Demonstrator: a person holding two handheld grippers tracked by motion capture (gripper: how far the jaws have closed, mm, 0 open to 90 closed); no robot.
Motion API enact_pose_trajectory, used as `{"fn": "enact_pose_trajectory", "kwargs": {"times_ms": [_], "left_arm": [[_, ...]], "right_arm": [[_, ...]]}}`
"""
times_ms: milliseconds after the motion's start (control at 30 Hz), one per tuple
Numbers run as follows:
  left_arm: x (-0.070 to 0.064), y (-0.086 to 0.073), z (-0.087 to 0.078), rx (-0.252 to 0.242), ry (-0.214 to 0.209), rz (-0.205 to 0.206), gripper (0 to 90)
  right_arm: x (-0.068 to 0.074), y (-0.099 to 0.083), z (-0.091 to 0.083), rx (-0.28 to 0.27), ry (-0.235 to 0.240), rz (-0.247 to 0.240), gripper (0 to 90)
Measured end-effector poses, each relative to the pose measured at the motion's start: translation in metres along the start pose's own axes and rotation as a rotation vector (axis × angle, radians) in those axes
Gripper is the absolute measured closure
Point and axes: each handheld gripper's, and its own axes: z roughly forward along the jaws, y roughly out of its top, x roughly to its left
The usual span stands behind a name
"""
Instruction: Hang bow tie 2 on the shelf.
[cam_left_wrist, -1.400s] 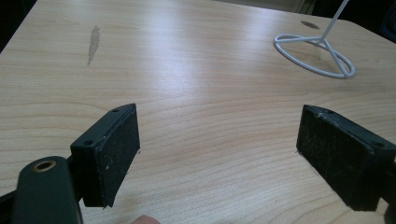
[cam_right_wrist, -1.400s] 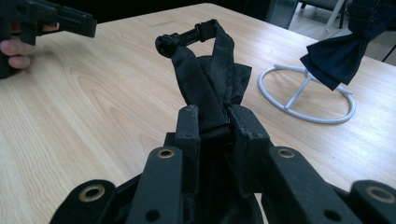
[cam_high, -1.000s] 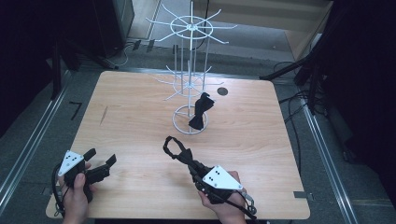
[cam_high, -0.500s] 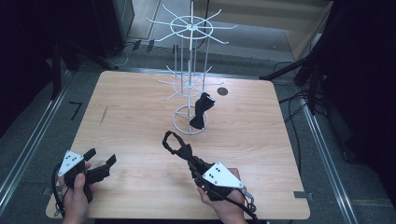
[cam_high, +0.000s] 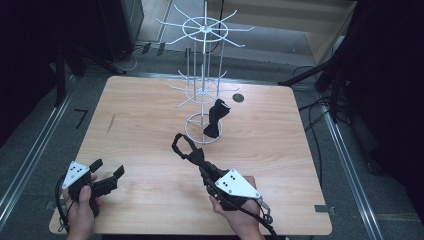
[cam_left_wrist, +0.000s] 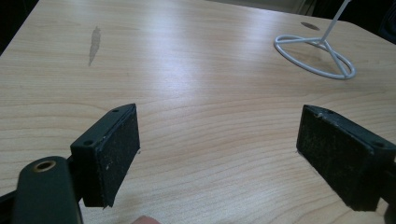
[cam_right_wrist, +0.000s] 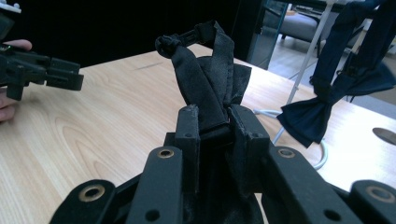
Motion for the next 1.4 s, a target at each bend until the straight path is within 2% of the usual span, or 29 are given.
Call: {"fn": "enact_pose_trajectory", "kwargs": {"times_ms": [833,1400], "left_arm": [[0.0,0.0,0.0,0.0,0.0,-0.001,14.1],[0.0,0.0,0.0,0.001,0.0,0.0,14.1]], "right_arm": [[-0.004,0.015,0.002,-0.058,-0.03,-0.003,75.7],[-0.011,0.034,0.0,-0.108,-0.054,-0.002,75.6]]}}
